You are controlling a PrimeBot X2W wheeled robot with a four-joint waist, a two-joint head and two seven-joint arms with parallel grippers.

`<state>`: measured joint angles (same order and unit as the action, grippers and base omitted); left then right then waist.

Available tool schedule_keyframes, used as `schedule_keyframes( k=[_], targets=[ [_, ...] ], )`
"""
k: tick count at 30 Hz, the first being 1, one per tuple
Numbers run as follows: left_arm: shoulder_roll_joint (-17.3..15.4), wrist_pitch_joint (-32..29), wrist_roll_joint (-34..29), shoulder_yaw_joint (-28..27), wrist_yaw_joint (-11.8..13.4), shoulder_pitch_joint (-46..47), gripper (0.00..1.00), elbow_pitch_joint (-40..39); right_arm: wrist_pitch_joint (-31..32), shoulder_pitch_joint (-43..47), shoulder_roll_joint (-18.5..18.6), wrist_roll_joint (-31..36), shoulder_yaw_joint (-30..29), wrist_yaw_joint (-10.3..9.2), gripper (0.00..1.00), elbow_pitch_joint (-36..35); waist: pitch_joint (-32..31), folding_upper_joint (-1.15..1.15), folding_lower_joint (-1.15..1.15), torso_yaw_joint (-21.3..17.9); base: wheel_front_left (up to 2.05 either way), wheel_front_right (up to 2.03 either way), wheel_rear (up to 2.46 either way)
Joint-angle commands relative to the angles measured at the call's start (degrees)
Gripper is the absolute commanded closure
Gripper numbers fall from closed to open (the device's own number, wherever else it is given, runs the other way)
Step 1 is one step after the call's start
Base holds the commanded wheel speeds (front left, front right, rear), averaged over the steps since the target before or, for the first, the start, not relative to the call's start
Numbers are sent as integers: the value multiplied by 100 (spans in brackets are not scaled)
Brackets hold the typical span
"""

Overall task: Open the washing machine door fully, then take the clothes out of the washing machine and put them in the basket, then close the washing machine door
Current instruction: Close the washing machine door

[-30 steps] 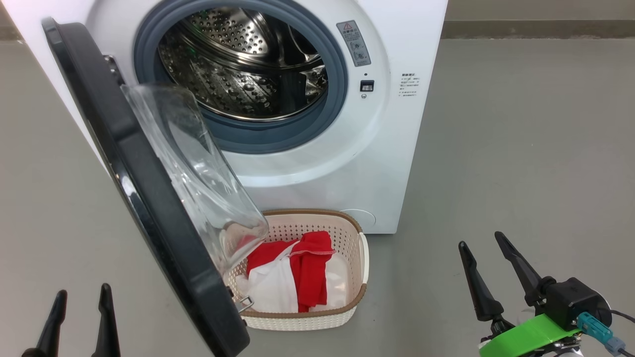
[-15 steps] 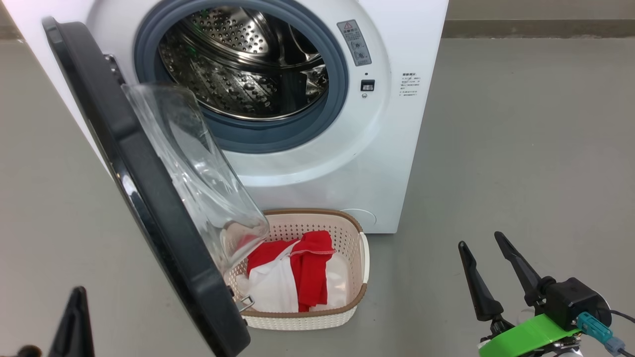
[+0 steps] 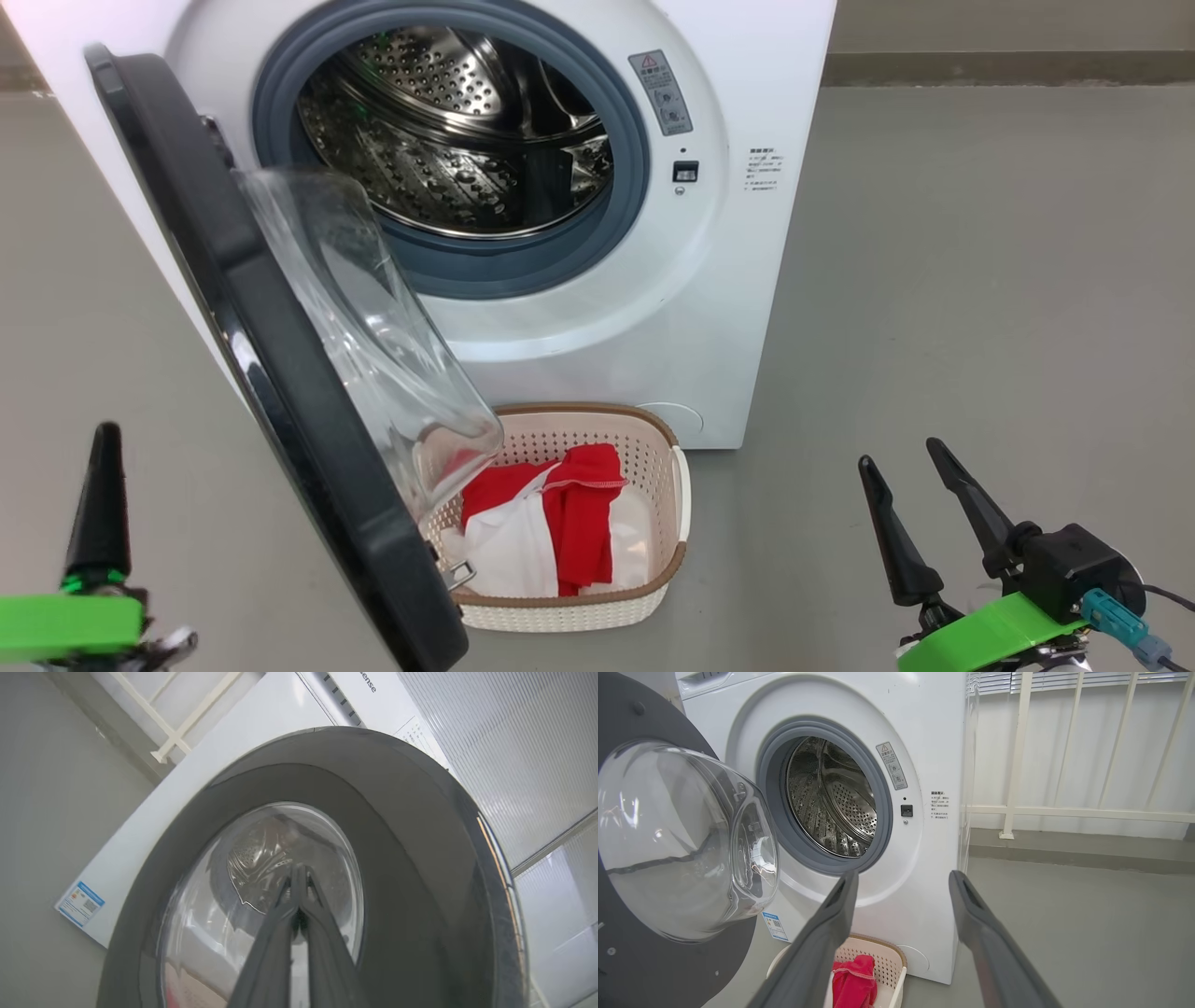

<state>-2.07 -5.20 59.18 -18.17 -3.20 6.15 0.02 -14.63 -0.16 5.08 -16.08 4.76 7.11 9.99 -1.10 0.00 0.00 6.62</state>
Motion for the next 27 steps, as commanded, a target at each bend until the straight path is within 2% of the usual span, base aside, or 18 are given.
schedule_keyframes(
  k=[1,4,6,8,12,19,27],
  targets=[
    [-84,-160,408,-131,187,181,100,-332,-37,-77,23,-27,141,37,0,-132,-4,0,0,-19,0,0,0],
    [-83,-481,1640,-46,668,120,100,-744,-37,-72,1,-42,119,37,0,-141,-3,0,0,-44,0,0,0],
    [-82,-586,2173,-8,928,50,100,-985,-37,-66,-12,-51,111,37,0,-144,-1,0,0,-60,0,0,0],
    [-82,-562,2486,-17,1150,-4,100,-1156,-37,-67,-22,-60,113,37,0,-147,6,0,0,-79,0,0,0],
    [-82,-542,3003,24,1431,-34,100,-1382,-37,-78,-21,-76,134,37,0,-152,15,0,0,-144,0,0,0],
    [-81,-637,3272,262,1651,-107,100,-1712,-37,-90,33,-98,150,37,0,-158,83,0,0,-308,0,0,0],
    [-81,-552,3412,601,1610,101,100,-1768,-37,-155,77,-177,136,37,0,-210,275,0,0,-503,0,0,0]
  ],
)
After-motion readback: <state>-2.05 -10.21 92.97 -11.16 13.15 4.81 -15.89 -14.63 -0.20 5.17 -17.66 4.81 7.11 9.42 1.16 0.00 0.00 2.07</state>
